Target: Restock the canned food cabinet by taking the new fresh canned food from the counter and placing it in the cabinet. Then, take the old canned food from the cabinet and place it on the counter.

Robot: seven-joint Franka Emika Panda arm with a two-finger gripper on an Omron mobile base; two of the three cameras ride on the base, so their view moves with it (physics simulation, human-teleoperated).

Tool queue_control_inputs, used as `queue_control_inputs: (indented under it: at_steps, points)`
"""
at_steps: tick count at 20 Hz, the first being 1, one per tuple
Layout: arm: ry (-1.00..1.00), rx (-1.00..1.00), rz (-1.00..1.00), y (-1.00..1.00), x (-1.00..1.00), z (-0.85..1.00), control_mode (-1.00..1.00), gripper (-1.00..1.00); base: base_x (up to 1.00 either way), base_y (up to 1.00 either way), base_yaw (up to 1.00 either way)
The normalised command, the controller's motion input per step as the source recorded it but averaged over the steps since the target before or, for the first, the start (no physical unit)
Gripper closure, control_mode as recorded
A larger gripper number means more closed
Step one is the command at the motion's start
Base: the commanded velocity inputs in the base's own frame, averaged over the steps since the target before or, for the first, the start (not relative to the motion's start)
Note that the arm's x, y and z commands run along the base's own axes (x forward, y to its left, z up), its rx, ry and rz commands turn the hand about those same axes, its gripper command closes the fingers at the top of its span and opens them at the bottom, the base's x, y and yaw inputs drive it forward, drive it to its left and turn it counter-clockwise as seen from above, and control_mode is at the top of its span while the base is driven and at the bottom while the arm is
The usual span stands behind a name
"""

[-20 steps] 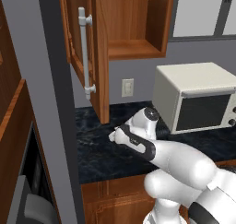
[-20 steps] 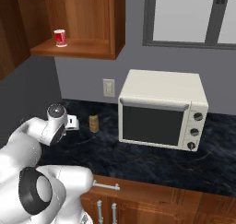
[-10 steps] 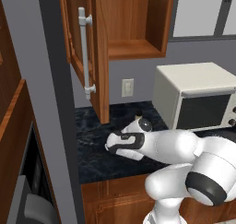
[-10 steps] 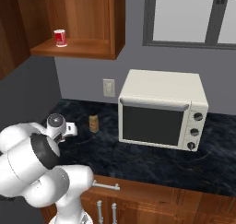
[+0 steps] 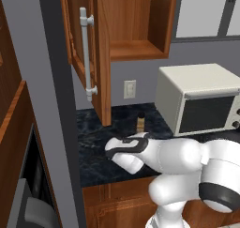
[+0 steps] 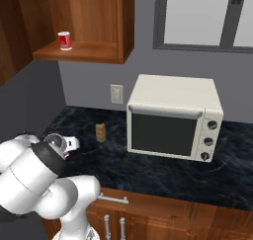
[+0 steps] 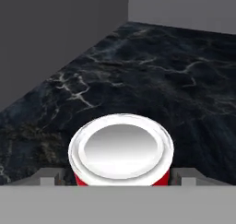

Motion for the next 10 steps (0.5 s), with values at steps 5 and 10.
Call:
queue_control_inputs:
  at_steps: [5,10]
  points:
    - [0.0,0.0,0.0,0.0,-0.09,0.6,-1.0,-1.0,0.0,0.0,0.0]
    - [-0.01,0.0,0.0,0.0,-0.03,0.98,-1.0,-1.0,0.0,0.0,0.0]
